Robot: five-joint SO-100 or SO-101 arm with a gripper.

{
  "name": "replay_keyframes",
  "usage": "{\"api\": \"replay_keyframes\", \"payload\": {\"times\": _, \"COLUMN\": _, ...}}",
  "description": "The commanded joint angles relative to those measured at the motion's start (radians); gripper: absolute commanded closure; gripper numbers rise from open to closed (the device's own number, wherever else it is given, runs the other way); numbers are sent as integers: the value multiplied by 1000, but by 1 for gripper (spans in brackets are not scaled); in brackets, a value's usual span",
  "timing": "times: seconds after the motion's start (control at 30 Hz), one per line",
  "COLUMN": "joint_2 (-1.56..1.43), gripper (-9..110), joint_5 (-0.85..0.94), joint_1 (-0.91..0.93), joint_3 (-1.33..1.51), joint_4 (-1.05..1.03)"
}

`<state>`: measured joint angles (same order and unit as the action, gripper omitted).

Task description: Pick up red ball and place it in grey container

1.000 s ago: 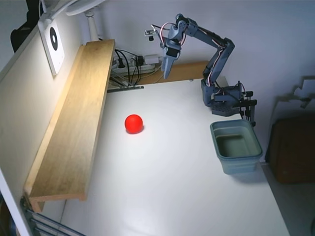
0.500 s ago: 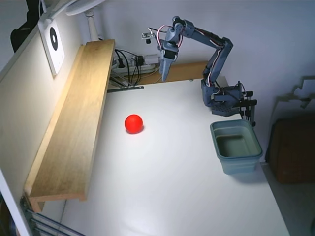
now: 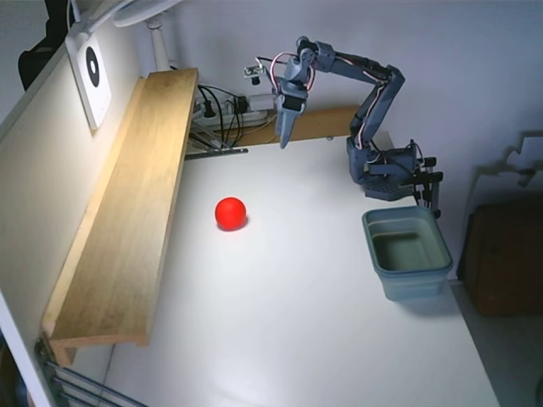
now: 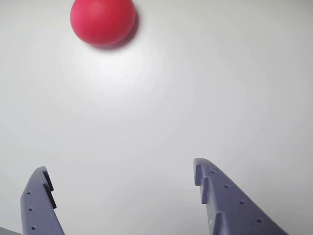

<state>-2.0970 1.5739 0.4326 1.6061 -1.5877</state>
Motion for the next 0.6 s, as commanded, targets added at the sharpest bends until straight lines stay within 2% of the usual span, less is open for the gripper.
{"api": "replay_keyframes", "payload": {"times": 0.0, "joint_2": -63, "gripper": 63, "joint_5": -3, "joint_1": 18, "joint_3": 61, "joint_4": 49}}
{"api": "replay_keyframes", "payload": {"times": 0.57, "joint_2": -162, "gripper": 63, "joint_5": -3, "joint_1": 18, "joint_3": 378, "joint_4": 266}}
